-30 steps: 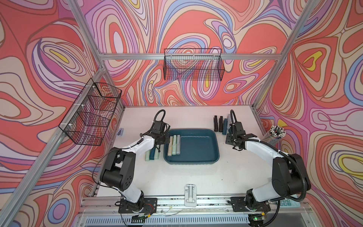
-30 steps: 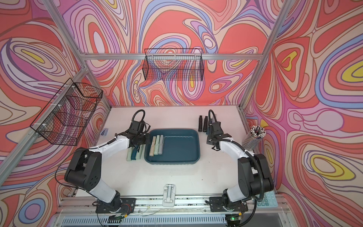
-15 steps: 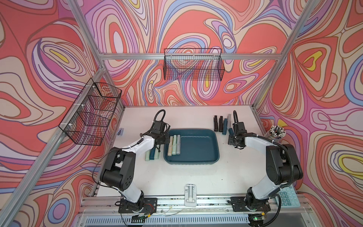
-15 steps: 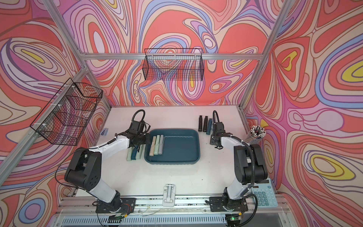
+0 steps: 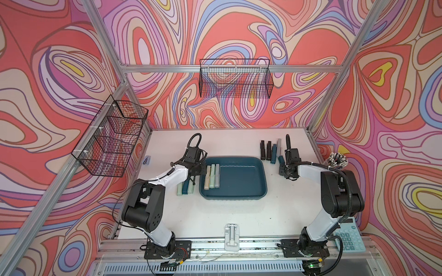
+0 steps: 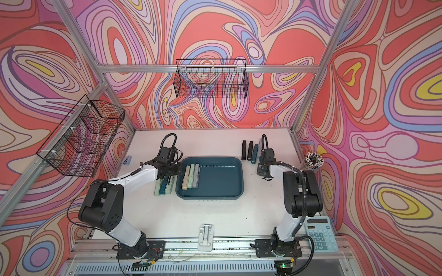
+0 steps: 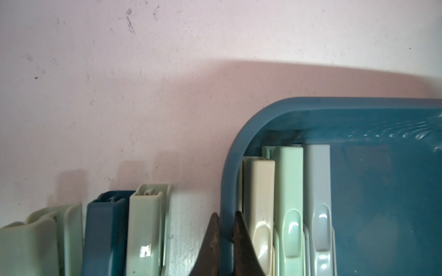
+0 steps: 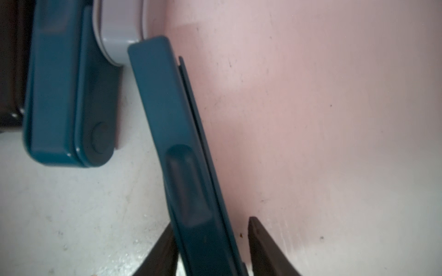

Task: Put the pruning pliers into the storage box
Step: Pick up the pruning pliers from the center of the board.

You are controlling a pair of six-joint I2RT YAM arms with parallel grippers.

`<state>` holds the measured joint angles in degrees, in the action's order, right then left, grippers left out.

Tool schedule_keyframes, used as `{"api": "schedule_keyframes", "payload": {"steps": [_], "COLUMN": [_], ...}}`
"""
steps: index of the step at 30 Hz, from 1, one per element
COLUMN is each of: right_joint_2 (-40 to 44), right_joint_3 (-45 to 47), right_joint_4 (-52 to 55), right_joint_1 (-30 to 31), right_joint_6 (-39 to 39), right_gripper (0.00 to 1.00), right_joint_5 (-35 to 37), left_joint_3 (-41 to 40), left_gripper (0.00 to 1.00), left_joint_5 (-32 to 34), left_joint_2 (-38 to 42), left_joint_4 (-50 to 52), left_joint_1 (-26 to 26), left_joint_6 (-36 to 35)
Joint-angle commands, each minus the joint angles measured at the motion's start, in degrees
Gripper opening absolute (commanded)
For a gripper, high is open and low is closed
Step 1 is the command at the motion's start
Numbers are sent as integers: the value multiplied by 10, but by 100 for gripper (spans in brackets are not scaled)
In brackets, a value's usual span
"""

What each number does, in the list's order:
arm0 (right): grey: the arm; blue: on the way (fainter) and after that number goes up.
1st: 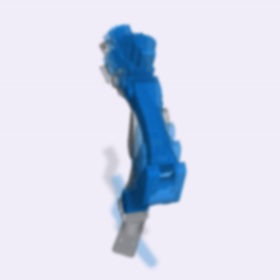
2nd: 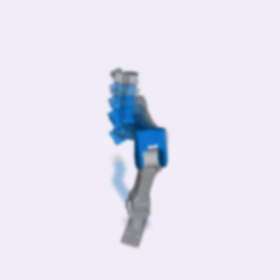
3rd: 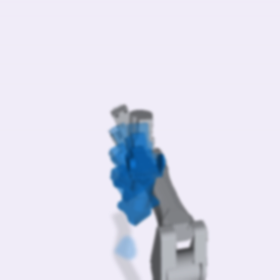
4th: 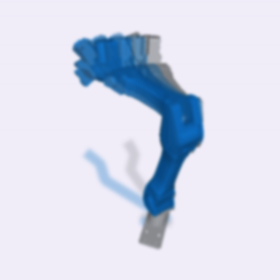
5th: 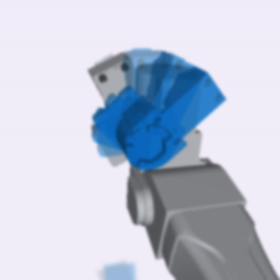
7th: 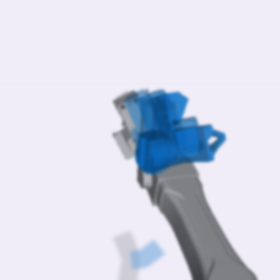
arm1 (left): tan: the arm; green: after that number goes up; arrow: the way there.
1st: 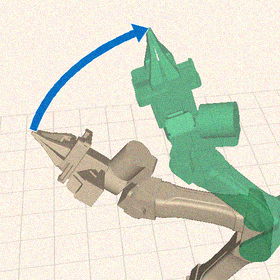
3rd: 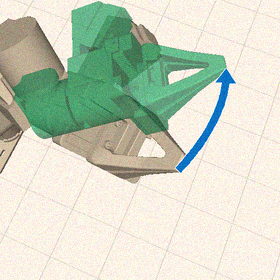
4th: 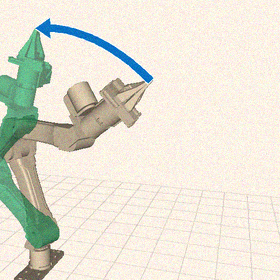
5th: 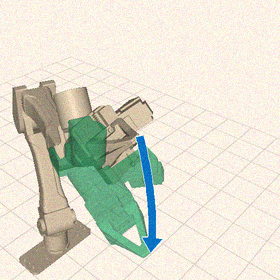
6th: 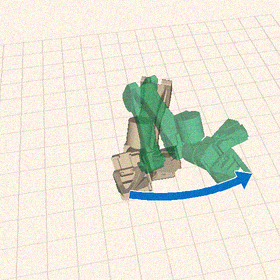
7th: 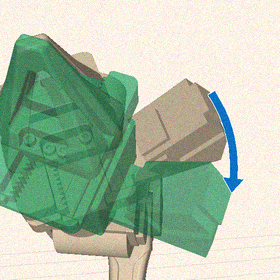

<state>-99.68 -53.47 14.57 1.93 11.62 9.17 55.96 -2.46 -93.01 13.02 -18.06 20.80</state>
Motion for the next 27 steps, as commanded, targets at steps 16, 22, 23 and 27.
{"api": "schedule_keyframes", "payload": {"steps": [16, 22, 23, 27], "right_joint_2": [99, 149, 158, 189], "right_joint_3": [19, 18, 15, -3], "right_joint_4": [16, 28, 28, 41], "right_joint_1": [-1, 4, 9, 54], "right_joint_6": [7, 27, 32, 65], "right_gripper": [29, 29, 29, 29], "right_joint_5": [-33, -67, -70, -53], "left_joint_3": [-5, -2, -2, -2], "left_gripper": [8, 8, 8, 8], "left_joint_5": [-9, -8, -7, -8], "left_joint_2": [2, 2, 2, 3], "left_joint_4": [8, 10, 11, 12], "left_joint_1": [-3, -3, -3, -3], "left_joint_6": [-1, -1, -1, 1]}}
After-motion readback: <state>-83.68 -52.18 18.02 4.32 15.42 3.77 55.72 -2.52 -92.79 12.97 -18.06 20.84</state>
